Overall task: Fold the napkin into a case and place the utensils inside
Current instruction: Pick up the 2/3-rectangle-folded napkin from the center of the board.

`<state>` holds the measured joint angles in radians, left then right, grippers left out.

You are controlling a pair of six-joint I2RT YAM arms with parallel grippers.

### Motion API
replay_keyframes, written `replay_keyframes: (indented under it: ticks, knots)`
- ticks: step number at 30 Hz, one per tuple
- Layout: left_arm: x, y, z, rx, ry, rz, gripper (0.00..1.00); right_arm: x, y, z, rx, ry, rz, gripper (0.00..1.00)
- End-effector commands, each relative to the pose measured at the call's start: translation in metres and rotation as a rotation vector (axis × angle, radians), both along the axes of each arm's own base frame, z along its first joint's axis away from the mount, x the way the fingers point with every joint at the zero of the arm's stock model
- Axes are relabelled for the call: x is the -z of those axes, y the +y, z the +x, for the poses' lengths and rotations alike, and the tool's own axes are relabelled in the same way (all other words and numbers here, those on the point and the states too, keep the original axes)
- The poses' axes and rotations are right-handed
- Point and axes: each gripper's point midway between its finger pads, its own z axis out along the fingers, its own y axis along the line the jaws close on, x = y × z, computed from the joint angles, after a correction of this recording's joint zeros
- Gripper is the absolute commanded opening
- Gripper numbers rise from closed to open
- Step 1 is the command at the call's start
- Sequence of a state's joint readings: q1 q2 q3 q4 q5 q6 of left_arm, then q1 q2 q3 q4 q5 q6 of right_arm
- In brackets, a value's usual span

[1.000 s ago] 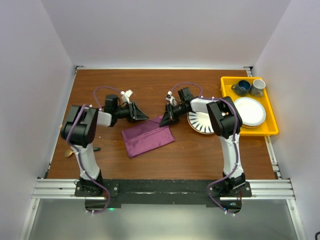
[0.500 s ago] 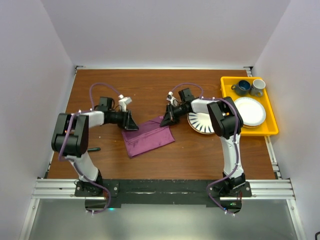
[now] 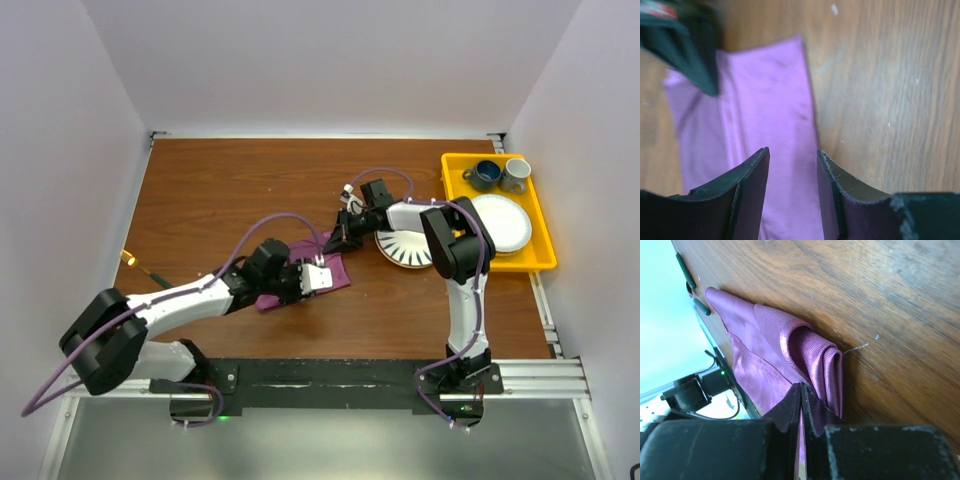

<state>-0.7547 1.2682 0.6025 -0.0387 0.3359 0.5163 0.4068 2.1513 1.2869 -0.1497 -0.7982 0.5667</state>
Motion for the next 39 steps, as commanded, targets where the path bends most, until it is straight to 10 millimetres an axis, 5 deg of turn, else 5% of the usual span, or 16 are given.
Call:
replay_keyframes:
  ticks: [1, 12, 20, 28, 39]
  knots:
    - [0.008, -0.006, 0.009, 0.015, -0.156, 0.09, 0.47, 0.046, -0.031, 0.007, 0.096, -0.027, -0.229, 0.04]
    - [0.045, -0.013, -0.001, 0.053, -0.165, 0.204, 0.38, 0.048, -0.035, 0.003, 0.088, -0.035, -0.243, 0.03]
    - [0.067, 0.001, -0.004, 0.048, -0.14, 0.289, 0.07, 0.049, -0.035, -0.004, 0.06, -0.037, -0.245, 0.01]
    - [0.036, -0.01, -0.01, 0.057, -0.028, 0.187, 0.0, 0.049, -0.037, -0.008, 0.015, -0.073, -0.263, 0.01]
    - [-0.016, -0.011, 0.04, 0.0, 0.171, 0.005, 0.0, 0.052, -0.037, -0.011, -0.032, -0.096, -0.273, 0.01]
